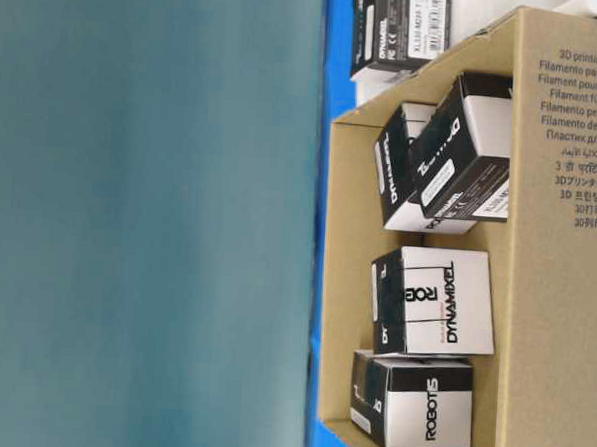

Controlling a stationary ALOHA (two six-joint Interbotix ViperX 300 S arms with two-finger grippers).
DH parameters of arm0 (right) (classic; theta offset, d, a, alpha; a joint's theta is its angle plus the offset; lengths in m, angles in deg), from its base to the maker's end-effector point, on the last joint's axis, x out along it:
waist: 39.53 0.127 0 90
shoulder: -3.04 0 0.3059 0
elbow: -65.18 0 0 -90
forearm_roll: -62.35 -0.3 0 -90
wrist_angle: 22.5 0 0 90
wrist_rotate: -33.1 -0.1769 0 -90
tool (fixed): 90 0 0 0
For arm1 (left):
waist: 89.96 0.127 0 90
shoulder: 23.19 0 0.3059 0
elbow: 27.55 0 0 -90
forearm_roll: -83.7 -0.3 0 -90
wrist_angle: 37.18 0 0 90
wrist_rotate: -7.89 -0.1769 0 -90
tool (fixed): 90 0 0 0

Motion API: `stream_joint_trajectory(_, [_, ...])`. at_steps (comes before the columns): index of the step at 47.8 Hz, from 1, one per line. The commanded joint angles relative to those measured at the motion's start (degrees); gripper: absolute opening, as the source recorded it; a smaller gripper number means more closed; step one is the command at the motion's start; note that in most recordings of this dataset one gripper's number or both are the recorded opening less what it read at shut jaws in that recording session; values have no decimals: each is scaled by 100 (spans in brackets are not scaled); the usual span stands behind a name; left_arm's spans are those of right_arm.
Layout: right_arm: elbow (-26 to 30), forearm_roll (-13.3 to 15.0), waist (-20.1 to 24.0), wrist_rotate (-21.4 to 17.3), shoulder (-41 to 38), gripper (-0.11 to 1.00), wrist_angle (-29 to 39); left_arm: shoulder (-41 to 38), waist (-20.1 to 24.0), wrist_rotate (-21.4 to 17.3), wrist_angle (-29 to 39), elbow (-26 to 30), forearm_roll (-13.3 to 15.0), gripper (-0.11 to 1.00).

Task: Pick a box that is randomly placed inside the cardboard box.
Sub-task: 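Swing the right arm from rest over the cardboard box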

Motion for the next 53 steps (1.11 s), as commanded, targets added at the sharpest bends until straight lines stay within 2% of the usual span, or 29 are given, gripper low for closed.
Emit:
stream_joint_trajectory(1, [70,-44,-26,-97,-114,14,-26,-246,70,202,132,246,-44,14])
stream_joint_trajectory(3, [88,-123,-18,-114,-149,13,70,-290,88,264,167,308,-62,12])
stream_joint_trajectory(6, [132,-220,0,-193,-211,5,352,-369,79,316,272,431,-79,2])
stream_joint_trajectory(11, [413,-264,9,-404,-360,1,1239,-378,79,334,492,536,-79,-6])
stream_joint_trajectory(25, [1767,-264,185,-483,-1020,1,4157,-193,79,334,1503,756,-79,-6])
stream_joint_trajectory(33, [2549,-255,281,-439,-1679,1,5282,-105,70,343,1978,826,-79,-6])
stream_joint_trajectory(41, [3349,-193,352,-114,-2470,2,6152,-105,35,343,2048,835,-79,-7])
stream_joint_trajectory(53, [4535,-202,387,835,-3788,2,7400,-132,-88,352,2065,800,-79,-7])
